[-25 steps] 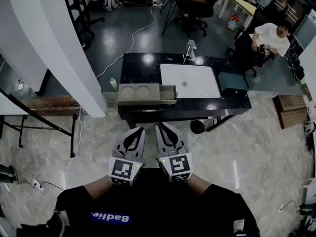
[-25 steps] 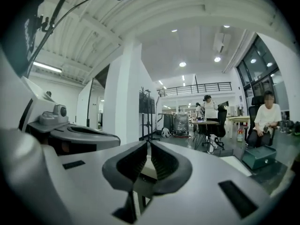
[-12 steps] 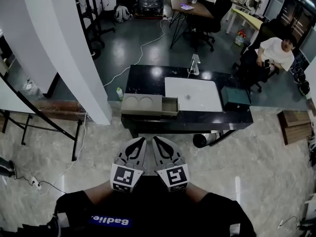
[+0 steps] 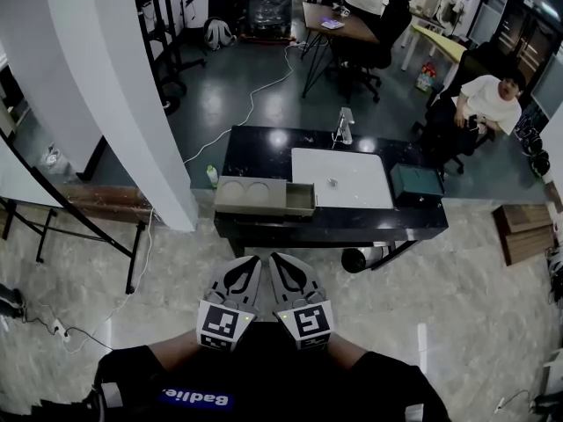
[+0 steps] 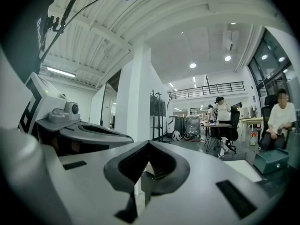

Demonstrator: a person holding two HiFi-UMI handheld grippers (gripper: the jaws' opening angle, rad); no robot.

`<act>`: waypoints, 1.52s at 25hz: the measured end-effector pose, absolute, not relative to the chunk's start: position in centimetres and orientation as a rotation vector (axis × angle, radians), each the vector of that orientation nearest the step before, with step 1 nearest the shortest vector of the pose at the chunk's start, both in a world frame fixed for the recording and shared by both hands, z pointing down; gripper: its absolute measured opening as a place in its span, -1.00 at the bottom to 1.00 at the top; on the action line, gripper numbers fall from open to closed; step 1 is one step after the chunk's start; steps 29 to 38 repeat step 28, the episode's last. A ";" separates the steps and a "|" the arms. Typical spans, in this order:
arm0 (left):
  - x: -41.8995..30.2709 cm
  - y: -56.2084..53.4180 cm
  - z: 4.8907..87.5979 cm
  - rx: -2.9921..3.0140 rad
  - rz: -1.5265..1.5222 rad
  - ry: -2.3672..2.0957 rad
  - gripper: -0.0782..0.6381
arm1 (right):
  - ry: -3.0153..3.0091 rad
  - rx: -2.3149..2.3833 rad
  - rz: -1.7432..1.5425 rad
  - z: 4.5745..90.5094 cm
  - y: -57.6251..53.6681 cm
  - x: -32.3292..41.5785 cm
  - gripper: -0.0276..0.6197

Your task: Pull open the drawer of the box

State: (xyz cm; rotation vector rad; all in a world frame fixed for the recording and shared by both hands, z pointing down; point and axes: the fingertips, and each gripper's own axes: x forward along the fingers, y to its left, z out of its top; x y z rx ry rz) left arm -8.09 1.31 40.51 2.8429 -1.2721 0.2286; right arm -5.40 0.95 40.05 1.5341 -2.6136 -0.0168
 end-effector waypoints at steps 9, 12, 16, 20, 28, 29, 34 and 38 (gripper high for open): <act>-7.9 1.4 40.4 2.840 0.213 -1.272 -0.82 | -2.599 1.520 -0.021 40.0 1.2 -5.2 -0.92; -8.0 1.4 40.5 2.833 0.216 -1.272 -0.82 | -2.592 1.522 0.027 40.6 1.2 -5.1 -0.92; -8.1 1.3 40.5 2.837 0.212 -1.283 -0.82 | -2.594 1.520 0.022 40.6 1.2 -5.1 -0.92; -8.1 1.4 40.4 2.840 0.214 -1.286 -0.82 | -2.592 1.521 0.020 40.5 1.2 -4.9 -0.92; -7.8 1.6 40.5 2.829 0.223 -1.286 -0.82 | -2.607 1.518 0.020 40.5 1.3 -4.6 -0.92; -7.8 1.6 40.5 2.829 0.223 -1.286 -0.82 | -2.607 1.518 0.020 40.5 1.3 -4.6 -0.92; -7.8 1.6 40.5 2.829 0.223 -1.286 -0.82 | -2.607 1.518 0.020 40.5 1.3 -4.6 -0.92; -7.8 1.6 40.5 2.829 0.223 -1.286 -0.82 | -2.607 1.518 0.020 40.5 1.3 -4.6 -0.92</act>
